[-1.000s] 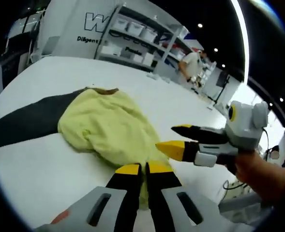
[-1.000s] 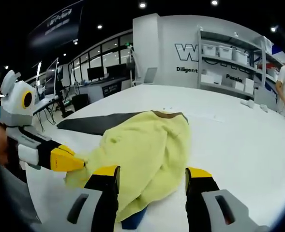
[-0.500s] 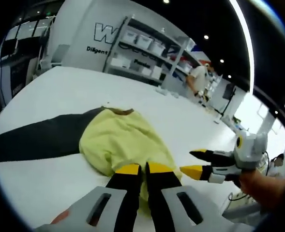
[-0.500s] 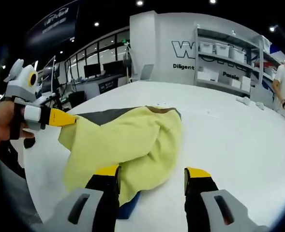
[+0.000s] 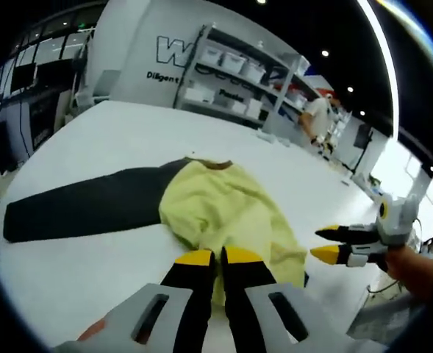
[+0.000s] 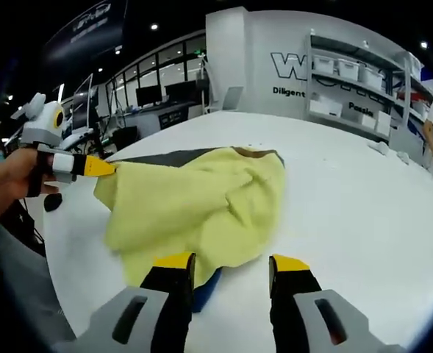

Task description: Fold the garment on the visible template until the final outline fits inside the template.

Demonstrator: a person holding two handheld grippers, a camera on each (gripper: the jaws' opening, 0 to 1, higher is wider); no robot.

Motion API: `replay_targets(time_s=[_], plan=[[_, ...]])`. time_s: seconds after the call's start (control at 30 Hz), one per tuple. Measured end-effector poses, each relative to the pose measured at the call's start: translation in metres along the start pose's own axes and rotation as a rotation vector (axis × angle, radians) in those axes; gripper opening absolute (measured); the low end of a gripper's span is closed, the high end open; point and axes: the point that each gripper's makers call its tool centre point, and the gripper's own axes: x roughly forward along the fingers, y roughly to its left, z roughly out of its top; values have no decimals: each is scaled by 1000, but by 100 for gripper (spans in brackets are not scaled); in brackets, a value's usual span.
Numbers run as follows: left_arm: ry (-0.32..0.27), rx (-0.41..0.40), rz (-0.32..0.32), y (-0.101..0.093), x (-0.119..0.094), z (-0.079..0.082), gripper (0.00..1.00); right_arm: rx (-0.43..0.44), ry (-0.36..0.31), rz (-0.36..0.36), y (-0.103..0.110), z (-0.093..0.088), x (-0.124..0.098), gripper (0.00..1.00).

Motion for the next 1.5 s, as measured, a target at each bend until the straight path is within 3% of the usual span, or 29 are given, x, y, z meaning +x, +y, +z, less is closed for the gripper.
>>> replay_targets(time_s=[0.27,0.63,0.97,1.07,1.27,1.5], plan=[[20,2,27,13,-2,-11,0,-12,93,66,16,-23,1,23],[41,-16,43,21,-3,-21,0,-63,203,85,25,-49,3,18],[50,-23,38,21,-2,-25,0,-130,244,107,35,-57,11,11],[54,-22,38,21,-3,-26,0,-137,244,111,33,-57,10,0],[59,-23,39,22,-3,-27,0,-170,247,81,15,-52,3,0],[79,-18,33,19,-4,-30,0,-190,262,-7,-33,-51,-6,0]])
